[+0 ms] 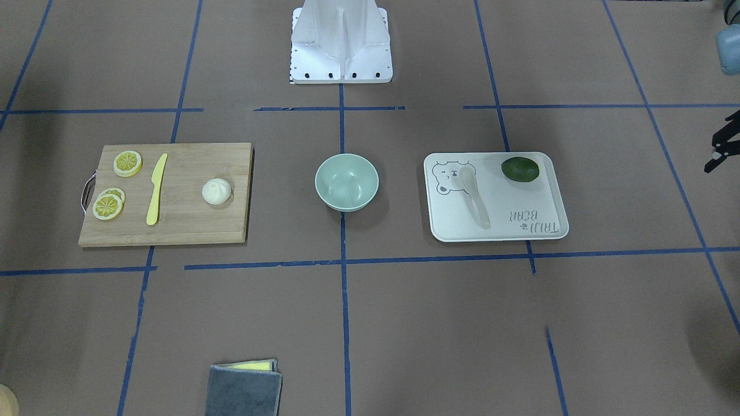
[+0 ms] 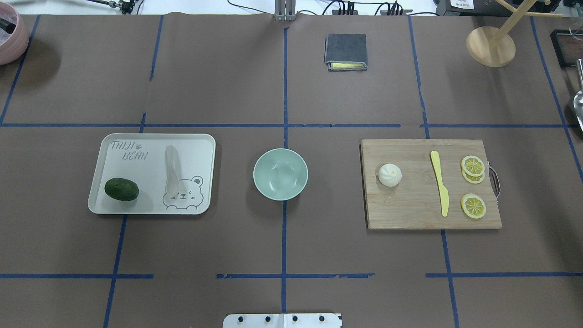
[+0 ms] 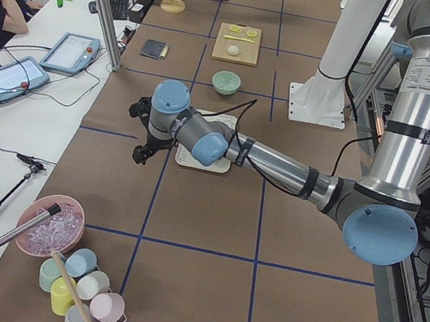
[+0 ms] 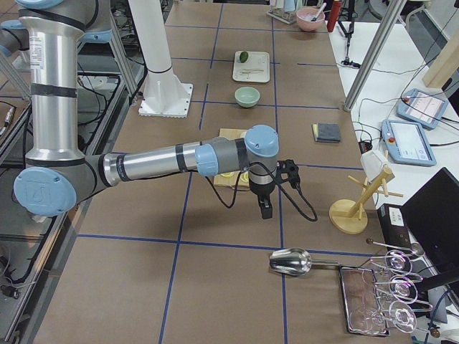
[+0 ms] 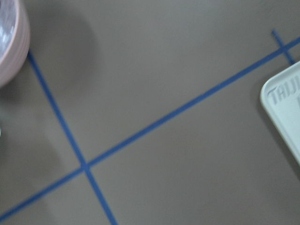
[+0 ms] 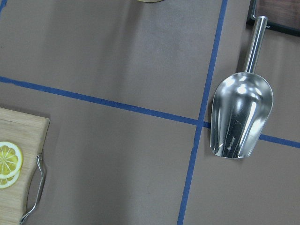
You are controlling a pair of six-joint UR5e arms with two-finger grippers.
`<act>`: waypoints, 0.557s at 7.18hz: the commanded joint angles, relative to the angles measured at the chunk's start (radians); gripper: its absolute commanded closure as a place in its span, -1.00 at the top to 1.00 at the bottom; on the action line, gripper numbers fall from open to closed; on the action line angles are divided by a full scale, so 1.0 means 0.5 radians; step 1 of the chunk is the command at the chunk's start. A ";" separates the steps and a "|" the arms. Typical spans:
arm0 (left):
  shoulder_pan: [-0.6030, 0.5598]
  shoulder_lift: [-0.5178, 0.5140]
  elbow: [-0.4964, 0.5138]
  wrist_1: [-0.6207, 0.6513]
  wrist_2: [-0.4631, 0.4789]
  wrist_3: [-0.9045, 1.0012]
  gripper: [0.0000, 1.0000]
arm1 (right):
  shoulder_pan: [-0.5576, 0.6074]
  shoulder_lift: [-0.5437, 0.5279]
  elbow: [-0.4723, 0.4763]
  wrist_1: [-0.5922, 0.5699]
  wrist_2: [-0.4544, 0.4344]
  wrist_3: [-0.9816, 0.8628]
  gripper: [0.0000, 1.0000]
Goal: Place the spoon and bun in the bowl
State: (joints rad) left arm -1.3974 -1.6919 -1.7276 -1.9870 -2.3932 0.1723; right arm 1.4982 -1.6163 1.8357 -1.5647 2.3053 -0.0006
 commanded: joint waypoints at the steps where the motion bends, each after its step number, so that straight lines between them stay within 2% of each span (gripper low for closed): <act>1: 0.140 -0.122 0.001 -0.382 0.004 -0.472 1.00 | -0.005 0.011 0.001 0.000 0.001 0.001 1.00; 2: 0.253 -0.202 -0.048 -0.407 0.022 -1.041 1.00 | -0.005 0.011 0.001 0.000 0.001 0.001 1.00; 3: 0.361 -0.239 -0.067 -0.410 0.146 -1.208 1.00 | -0.005 0.011 0.001 0.000 0.004 0.001 1.00; 4: 0.584 -0.249 -0.176 -0.410 0.503 -1.270 1.00 | -0.005 0.011 -0.005 0.000 0.004 0.001 1.00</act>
State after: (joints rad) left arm -1.2150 -1.8002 -1.7686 -2.1858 -2.2956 -0.3689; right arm 1.4957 -1.6108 1.8356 -1.5647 2.3066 0.0001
